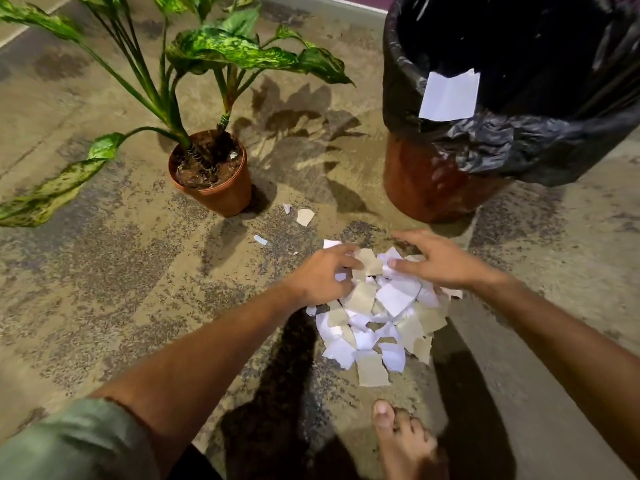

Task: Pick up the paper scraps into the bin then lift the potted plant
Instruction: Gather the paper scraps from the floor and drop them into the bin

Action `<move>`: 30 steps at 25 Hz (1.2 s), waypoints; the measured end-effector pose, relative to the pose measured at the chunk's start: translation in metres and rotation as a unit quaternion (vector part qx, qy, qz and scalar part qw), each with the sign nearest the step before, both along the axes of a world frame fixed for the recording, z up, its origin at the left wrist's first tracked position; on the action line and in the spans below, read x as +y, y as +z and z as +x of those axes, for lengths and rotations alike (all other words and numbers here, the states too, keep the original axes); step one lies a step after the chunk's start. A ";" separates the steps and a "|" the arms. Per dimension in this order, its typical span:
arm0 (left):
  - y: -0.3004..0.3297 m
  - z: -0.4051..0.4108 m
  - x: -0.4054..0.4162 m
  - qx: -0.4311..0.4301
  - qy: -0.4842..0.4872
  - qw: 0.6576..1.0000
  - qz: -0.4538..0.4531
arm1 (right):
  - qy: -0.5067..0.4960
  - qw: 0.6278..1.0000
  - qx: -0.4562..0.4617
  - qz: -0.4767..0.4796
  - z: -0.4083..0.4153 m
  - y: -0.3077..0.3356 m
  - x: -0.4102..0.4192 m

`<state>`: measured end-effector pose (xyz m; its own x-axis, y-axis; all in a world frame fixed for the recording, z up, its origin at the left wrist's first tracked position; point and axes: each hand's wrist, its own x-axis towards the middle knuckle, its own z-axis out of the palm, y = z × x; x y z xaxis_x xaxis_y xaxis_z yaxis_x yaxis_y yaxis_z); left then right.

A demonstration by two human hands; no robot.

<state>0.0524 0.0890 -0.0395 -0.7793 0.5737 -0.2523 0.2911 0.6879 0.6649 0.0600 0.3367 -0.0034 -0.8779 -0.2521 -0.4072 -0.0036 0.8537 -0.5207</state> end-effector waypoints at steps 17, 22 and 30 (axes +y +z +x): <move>-0.024 -0.003 0.005 -0.062 0.132 0.981 -0.127 | 0.097 0.994 -0.040 0.040 0.059 -0.011 -0.034; -0.012 0.000 0.023 -0.048 0.034 0.998 -0.031 | 0.014 0.995 -0.019 0.097 0.028 -0.002 -0.007; 0.005 -0.006 0.016 -0.037 0.024 0.995 -0.086 | 0.118 0.981 0.026 0.154 0.053 -0.019 -0.034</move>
<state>0.0468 0.1055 -0.0349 -0.7797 0.4799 -0.4021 0.2096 0.8053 0.5546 0.1126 0.3029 -0.0224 -0.8313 -0.3224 -0.4527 -0.2389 0.9428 -0.2326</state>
